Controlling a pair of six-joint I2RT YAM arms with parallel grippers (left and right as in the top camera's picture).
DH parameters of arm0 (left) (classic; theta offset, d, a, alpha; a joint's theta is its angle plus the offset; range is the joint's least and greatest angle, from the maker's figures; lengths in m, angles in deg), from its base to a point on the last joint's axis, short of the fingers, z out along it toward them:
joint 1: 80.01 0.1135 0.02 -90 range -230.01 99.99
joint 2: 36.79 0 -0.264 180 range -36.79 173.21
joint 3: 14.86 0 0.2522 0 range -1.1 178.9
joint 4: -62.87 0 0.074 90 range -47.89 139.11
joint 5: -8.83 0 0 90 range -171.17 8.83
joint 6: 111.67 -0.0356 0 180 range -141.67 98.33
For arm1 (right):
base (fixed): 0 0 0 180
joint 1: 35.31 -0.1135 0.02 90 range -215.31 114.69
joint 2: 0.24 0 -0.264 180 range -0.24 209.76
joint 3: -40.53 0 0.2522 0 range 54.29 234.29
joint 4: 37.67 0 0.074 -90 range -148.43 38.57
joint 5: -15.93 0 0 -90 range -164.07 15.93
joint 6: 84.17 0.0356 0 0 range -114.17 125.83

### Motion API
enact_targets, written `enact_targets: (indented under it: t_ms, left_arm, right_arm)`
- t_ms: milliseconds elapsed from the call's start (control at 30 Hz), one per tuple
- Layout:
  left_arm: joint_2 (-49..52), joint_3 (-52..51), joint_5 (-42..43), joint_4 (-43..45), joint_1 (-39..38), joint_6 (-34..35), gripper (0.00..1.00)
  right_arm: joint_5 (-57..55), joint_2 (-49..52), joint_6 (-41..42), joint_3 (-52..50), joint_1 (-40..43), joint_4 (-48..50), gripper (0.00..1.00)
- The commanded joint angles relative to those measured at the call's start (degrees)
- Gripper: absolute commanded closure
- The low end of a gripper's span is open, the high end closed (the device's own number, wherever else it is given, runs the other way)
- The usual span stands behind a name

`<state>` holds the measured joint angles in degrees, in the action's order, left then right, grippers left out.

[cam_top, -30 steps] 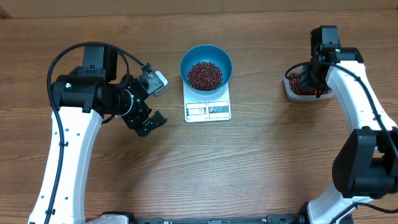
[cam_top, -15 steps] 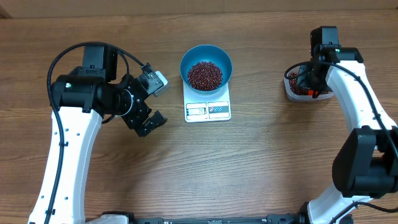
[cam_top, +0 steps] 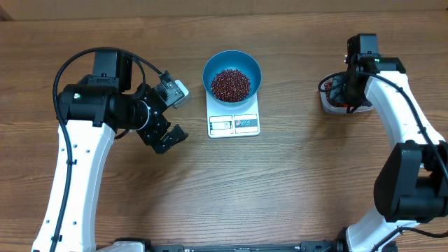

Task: Scoop item into bowl and weigh 150g on scale
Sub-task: 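Scoop beans with the red cup in the tub using the right gripper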

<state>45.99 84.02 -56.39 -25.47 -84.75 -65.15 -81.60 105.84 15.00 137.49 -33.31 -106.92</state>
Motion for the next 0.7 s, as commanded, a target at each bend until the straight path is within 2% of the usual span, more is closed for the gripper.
enact_targets:
  t_ms: [0,667]
  left_arm:
    - [-0.72,1.14,0.13,0.04,0.22,0.42,0.0]
    - [-0.72,1.14,0.13,0.04,0.22,0.42,0.0]
  right_arm:
    - [3.93,0.76,1.6,-1.53,0.0,-0.31,0.96]
    - [14.1,0.76,1.77,-1.49,0.02,-0.28,0.96]
